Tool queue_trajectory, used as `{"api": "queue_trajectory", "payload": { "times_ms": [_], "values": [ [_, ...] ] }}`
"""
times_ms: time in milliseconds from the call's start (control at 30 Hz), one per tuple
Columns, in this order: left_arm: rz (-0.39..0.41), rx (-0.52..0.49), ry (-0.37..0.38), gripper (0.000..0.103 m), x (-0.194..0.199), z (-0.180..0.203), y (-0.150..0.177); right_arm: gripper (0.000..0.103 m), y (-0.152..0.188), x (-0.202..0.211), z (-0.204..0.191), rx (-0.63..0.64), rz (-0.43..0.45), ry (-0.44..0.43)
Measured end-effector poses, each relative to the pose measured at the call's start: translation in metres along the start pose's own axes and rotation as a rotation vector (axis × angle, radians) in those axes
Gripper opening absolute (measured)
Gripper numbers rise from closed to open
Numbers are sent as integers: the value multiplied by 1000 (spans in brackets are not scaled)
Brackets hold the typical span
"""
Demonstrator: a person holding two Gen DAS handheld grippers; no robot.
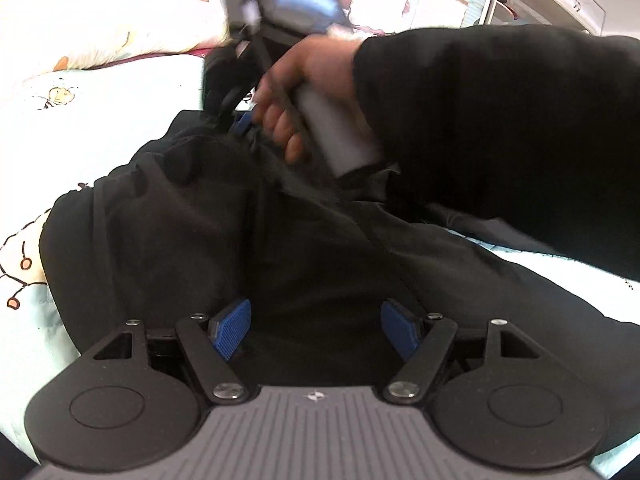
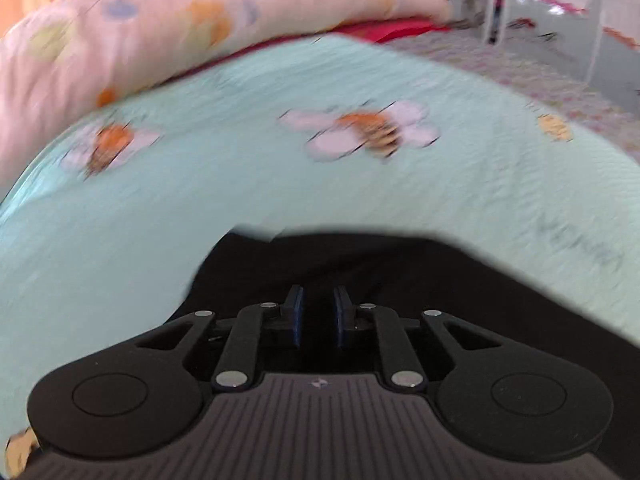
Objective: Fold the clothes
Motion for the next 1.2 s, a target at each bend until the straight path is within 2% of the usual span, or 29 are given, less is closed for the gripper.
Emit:
{"api": "queue_trajectory", "payload": {
  "times_ms": [67,100,167,200,233,267,367,467,533,667,733,1067,1200],
  "values": [
    [-1,-8,-1,75,-2,1,0,16,2,-21,-5,23,-41,17],
    [-1,-12,-3,75,-3,2,0,16,-6,-25,2,-5,-25,30],
    [-1,-20,-6,75,-5,3,1,10,-21,-31,19,-66,4,73],
    [0,-24,-8,75,-6,4,1,8,-22,-23,25,-93,13,133],
    [0,-28,-12,75,-7,5,1,13,-22,-13,22,-76,31,147],
    [0,-28,-16,75,-8,6,1,13,-20,-1,18,-47,47,157],
    [1,-14,-20,75,-9,8,0,16,-2,33,1,87,44,175],
    [2,-7,-27,76,-9,8,1,23,8,45,-2,100,-6,151],
    [5,-10,-35,76,-8,8,1,24,16,46,-3,118,-34,159],
    [9,-27,-49,76,-8,10,3,24,33,15,-1,129,-122,121],
    [10,-30,-51,76,-9,11,3,29,36,9,2,144,-90,138],
    [9,-37,-59,79,-5,16,5,30,41,7,-9,250,-66,218],
    [9,-37,-59,79,-4,17,6,30,41,7,-10,255,-63,226]
  ]
}}
Point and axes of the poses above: each gripper's, at about its wrist camera, not at the fingertips, and x roughly against the way its jaws point, z to its right, y to its underside, the point moved 6 cm from there along -x, roughly the way its jaws point, and after that the axes turned 5 degrees about -z, right-handed, at the moved point
